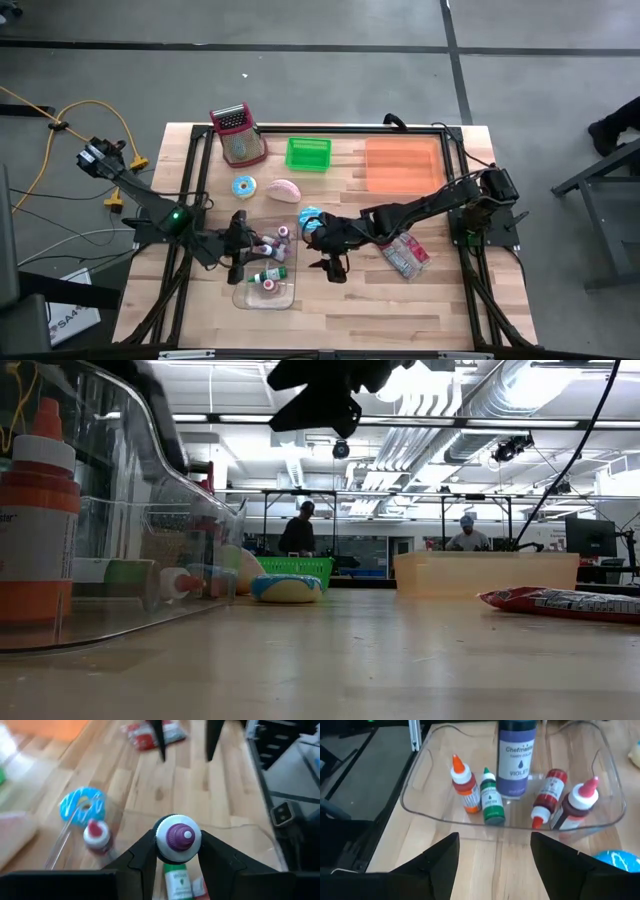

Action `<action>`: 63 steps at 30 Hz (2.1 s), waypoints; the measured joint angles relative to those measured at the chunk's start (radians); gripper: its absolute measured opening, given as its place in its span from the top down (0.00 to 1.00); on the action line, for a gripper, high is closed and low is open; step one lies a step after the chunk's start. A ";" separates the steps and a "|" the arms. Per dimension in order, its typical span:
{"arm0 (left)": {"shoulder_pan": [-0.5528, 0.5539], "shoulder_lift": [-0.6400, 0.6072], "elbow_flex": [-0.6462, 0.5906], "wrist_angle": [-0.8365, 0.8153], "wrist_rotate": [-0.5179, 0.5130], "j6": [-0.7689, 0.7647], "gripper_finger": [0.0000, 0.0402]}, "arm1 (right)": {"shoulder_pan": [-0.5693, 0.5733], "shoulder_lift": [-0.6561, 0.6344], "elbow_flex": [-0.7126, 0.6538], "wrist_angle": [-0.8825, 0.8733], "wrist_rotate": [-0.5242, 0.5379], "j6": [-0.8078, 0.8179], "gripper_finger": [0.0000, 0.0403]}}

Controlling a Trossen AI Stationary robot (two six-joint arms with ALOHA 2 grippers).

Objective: Pick & Place Food Item
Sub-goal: Put the violet food coloring bottle into the transparent bin, then put the popcorn bag into the orange bin

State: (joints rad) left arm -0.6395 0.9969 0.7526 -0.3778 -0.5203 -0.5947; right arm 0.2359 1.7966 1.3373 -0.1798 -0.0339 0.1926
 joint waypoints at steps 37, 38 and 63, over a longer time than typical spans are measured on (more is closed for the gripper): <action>-0.045 0.112 -0.123 -0.006 0.013 -0.282 0.61 | 0.000 0.000 0.000 -0.042 0.001 0.025 0.42; -0.045 0.112 -0.123 -0.006 0.012 -0.282 0.61 | 0.000 0.000 0.000 -0.042 0.001 0.025 0.42; 0.030 -0.056 -0.122 0.076 0.010 -0.043 0.60 | -0.003 0.000 0.000 -0.047 0.001 -0.013 0.42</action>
State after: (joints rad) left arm -0.6091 0.9408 0.6308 -0.3015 -0.5106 -0.6379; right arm 0.2329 1.7966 1.3369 -0.2265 -0.0326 0.1799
